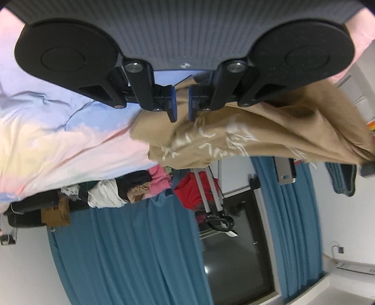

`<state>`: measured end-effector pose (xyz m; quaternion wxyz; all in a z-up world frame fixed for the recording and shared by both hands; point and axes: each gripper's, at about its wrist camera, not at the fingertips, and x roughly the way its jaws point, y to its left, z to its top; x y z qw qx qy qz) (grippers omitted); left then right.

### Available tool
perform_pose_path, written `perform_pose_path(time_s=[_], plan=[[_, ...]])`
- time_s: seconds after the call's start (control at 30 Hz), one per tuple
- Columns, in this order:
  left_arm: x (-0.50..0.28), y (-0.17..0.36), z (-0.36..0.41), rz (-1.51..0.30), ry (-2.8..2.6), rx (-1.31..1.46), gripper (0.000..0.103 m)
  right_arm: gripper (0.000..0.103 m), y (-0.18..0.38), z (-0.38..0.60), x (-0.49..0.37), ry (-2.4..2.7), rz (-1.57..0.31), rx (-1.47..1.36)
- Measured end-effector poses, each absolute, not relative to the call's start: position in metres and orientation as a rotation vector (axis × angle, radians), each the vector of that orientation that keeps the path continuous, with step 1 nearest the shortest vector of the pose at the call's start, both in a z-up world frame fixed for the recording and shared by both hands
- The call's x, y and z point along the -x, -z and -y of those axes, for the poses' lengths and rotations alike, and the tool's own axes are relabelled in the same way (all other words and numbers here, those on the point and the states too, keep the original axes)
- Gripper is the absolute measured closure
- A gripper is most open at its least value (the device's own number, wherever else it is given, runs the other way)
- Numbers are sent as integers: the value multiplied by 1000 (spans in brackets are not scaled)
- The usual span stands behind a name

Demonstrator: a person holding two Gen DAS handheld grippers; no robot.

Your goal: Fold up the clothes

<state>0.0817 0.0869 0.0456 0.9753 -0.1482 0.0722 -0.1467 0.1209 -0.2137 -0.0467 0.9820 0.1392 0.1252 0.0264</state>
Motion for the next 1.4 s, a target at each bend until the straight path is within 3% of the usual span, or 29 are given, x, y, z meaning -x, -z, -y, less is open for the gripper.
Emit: perform_pose_path(time_s=[0.2, 0.4, 0.57, 0.63, 0.7, 0.77, 0.9, 1.1, 1.4], plan=[[-25, -47, -141, -138, 179, 292, 94, 90, 32, 207, -89, -119, -316, -312], [-69, 3, -168, -465, 23, 193, 94, 89, 35, 174, -89, -199, -382, -226], [-86, 24, -161, -606, -51, 63, 91, 89, 55, 145, -104, -279, -472, -153], [-75, 17, -153, -600, -46, 45, 85, 87, 64, 134, -108, -308, -504, -122], [-67, 4, -141, -570, -54, 12, 68, 80, 71, 125, -111, -334, -533, -90], [-59, -4, -124, -534, -42, -41, 64, 57, 77, 119, -114, -350, -553, -69], [-54, -6, -90, -517, 86, -159, 50, 55, 87, 108, -117, -363, -586, 12], [-61, 29, -42, -569, 235, -341, 50, 55, 99, 105, -125, -320, -577, 88], [-78, 84, 5, -548, 363, -528, 50, 55, 82, 143, -135, -185, -453, -95]])
